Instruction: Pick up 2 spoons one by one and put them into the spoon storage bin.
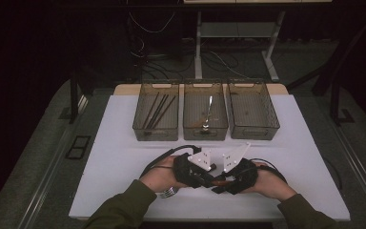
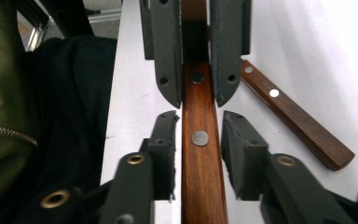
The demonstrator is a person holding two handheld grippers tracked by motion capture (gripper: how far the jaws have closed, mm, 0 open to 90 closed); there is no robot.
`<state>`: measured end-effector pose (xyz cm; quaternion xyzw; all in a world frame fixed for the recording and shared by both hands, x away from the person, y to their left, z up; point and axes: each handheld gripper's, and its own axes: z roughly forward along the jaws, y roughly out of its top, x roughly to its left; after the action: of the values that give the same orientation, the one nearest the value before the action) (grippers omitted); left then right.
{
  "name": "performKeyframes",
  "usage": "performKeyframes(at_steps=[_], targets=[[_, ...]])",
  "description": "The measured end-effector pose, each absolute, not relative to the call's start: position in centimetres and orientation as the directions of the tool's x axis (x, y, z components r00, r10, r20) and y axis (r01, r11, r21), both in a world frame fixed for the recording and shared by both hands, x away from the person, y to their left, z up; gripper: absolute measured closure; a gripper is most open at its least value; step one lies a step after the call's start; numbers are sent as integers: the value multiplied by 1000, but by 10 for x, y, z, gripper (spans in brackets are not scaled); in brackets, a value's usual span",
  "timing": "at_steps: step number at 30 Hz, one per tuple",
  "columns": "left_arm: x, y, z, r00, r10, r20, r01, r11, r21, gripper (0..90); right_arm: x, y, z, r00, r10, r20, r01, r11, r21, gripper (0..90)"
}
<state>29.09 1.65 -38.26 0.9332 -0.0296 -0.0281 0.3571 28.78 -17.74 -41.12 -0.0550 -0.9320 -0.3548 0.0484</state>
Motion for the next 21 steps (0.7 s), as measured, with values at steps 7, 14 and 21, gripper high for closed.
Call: performKeyframes(at_steps=[7, 14, 21], targets=[[291, 16, -383, 996, -83, -32, -40, -745, 665, 771, 287, -177, -411, -991, 51, 123, 119, 745, 656, 757], [291, 22, -380, 999, -42, -29, -9, -698, 716, 681, 289, -180, -409, -989, 60, 133, 133, 743, 656, 762], [292, 56, -378, 992, 119, -46, 108, -584, 804, 440, 294, -188, -411, -986, 109, 129, 167, 740, 651, 762]])
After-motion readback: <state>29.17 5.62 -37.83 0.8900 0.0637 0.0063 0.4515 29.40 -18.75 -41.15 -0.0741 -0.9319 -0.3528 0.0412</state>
